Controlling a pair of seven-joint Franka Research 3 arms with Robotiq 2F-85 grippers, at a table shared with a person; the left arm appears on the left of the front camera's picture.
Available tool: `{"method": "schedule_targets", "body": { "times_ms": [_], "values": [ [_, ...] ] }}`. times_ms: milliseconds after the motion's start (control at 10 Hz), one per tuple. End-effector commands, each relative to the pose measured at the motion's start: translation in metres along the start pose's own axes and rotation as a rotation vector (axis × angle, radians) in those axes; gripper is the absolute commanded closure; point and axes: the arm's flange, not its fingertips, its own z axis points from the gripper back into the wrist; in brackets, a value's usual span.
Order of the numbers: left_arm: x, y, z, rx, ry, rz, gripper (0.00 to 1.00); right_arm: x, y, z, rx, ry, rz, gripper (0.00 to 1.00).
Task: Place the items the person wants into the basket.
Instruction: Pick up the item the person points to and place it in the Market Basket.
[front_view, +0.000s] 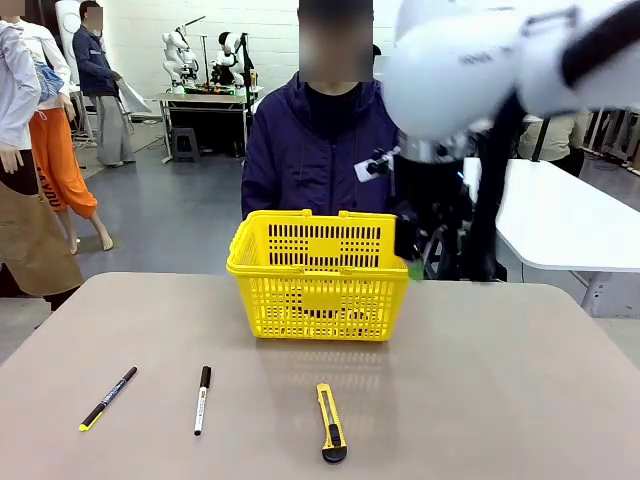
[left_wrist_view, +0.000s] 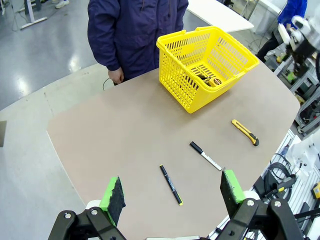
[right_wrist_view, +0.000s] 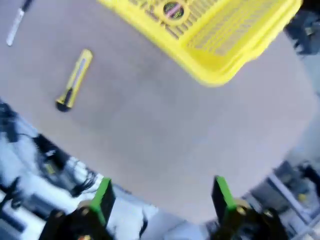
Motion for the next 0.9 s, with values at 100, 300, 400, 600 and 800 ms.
{"method": "schedule_targets", "body": {
  "times_ms": [100,300,400,600,800],
  "values": [
    [-0.001,0.001,0.001,-0.011,-0.02,-0.015,0.0,-0.05,0.007,-0.045,0.0,-0.064,-0.016,0.0],
    [-0.001,0.001,0.001,-0.011,-0.02,-0.015,0.0,-0.044,0.001,-0.046,0.019,-0.061,-0.022,0.0],
    [-0.001,0.001,0.001,-0.011,-0.02,-0.015,0.0,-0.042,-0.001,-0.045,0.028,-0.068,-0.037,0.0],
    [-0.001,0.001,0.001,-0.011,-0.02,-0.015,0.0,-0.052,0.004,-0.049,-0.008,-0.047,-0.035,0.0],
    [-0.001,0.001,0.001,-0.011,-0.02,-0.015,0.0,-0.052,0.004,-0.049,-0.008,-0.047,-0.035,0.0]
  ]
}}
